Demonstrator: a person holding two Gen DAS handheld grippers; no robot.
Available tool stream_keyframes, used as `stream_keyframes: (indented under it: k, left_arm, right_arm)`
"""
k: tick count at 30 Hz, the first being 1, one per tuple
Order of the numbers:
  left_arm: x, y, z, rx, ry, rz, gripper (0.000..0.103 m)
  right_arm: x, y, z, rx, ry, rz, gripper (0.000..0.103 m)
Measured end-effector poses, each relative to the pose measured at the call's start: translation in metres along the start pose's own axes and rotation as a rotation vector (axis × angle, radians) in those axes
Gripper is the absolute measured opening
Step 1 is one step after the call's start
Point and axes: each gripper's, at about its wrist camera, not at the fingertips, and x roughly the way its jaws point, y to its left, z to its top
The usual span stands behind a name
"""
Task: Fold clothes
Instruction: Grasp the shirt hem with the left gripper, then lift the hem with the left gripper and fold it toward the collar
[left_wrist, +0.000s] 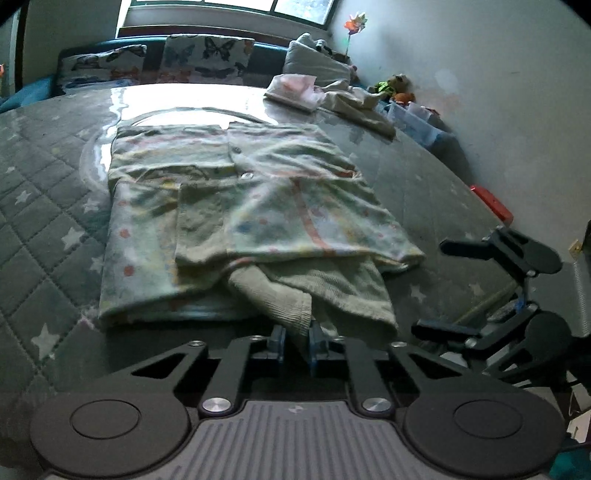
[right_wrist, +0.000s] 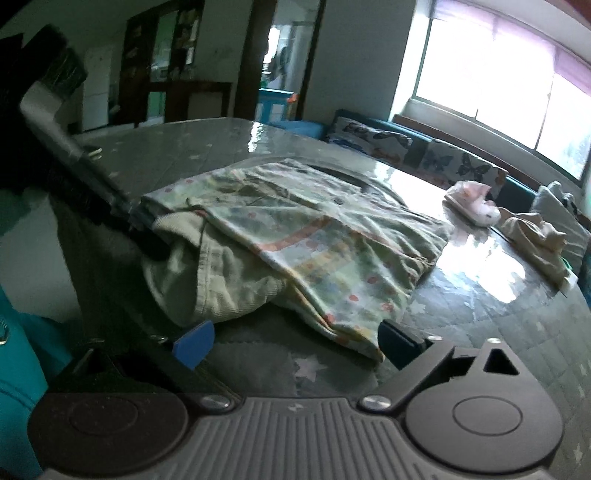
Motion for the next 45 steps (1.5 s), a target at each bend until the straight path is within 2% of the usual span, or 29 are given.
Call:
stream_keyframes:
  k: [6, 14, 17, 19, 22, 25, 26, 27, 30, 33, 40, 45]
  left_arm:
    - [-0.007, 0.004, 0.030, 0.005, -0.050, -0.030, 0.010]
    - [0.005, 0.013, 0.065, 0.012, -0.049, -0.059, 0.010]
    - [0.011, 0.017, 0.074, 0.014, -0.041, -0.071, 0.010]
    - [0.013, 0.021, 0.078, 0.018, -0.039, -0.079, 0.010]
    - [0.006, 0.028, 0.079, 0.044, -0.057, -0.086, 0.012]
    - [-0.006, 0.036, 0.071, 0.077, -0.086, -0.068, 0.021]
    - [-0.010, 0.039, 0.068, 0.088, -0.095, -0.062, 0.030]
    - [-0.014, 0.041, 0.064, 0.105, -0.107, -0.047, 0.042]
    - [-0.022, 0.046, 0.052, 0.150, -0.131, -0.019, 0.052]
    - [-0.023, 0.047, 0.043, 0.194, -0.138, -0.009, 0.056]
    - [-0.018, 0.043, 0.030, 0.334, -0.159, 0.025, 0.057]
    - [-0.005, 0.037, 0.018, 0.469, -0.160, 0.066, 0.057]
  right_arm:
    - [0.012, -0.003, 0.002, -0.040, 0.022, 0.029, 0.088]
    - [0.035, -0.002, 0.019, -0.090, 0.011, 0.067, 0.073]
    - [0.047, -0.002, 0.030, -0.088, 0.015, 0.115, 0.056]
    - [0.056, -0.006, 0.041, -0.058, 0.043, 0.164, 0.031]
    - [0.065, -0.024, 0.055, 0.037, 0.067, 0.210, 0.015]
    - [0.071, -0.042, 0.067, 0.127, 0.086, 0.253, 0.014]
    - [0.071, -0.047, 0.070, 0.143, 0.089, 0.264, 0.014]
    - [0.072, -0.051, 0.073, 0.159, 0.098, 0.278, 0.014]
    - [0.077, -0.058, 0.080, 0.194, 0.115, 0.305, 0.014]
    - [0.080, -0.063, 0.084, 0.226, 0.124, 0.318, 0.014]
    - [0.083, -0.068, 0.091, 0.249, 0.121, 0.319, 0.014]
    - [0.084, -0.070, 0.091, 0.261, 0.117, 0.311, 0.014]
